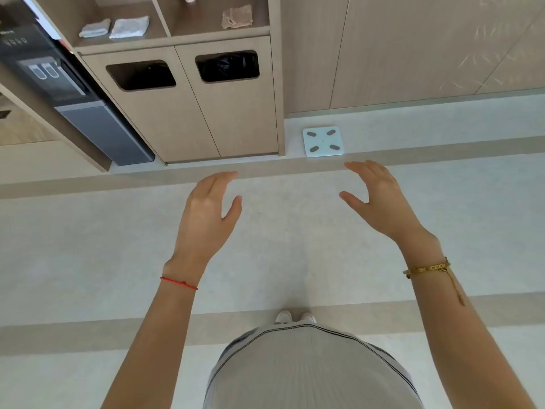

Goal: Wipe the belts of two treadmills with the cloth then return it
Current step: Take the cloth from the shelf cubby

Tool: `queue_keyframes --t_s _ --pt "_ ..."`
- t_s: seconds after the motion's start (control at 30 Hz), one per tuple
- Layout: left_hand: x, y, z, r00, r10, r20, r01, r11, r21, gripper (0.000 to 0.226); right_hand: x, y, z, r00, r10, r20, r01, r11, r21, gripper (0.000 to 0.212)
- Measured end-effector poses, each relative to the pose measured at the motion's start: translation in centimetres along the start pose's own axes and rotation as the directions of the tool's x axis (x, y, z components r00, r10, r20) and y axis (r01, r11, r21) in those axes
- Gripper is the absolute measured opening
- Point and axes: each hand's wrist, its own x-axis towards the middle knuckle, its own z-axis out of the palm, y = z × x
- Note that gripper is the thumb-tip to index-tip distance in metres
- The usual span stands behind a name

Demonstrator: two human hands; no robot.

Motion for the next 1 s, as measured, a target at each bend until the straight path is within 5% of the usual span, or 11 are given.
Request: queue_keyframes --t_s 0.47,1.0 --pt "1.6 -4.3 0.5 0.984 -0.173 -0.031 0.175 0.984 0.046 0.043 7.1 -1.3 4.1 0.988 -0.071 0.135 0.066 0.997 0.036 0.057" --pt "21.8 -23.3 -3.1 0.978 -0.169 -0.123 0.18 0.979 0.094 0.041 33.4 -10.2 12.9 0.984 -0.139 0.11 0.129 0.987 0.096 0.052"
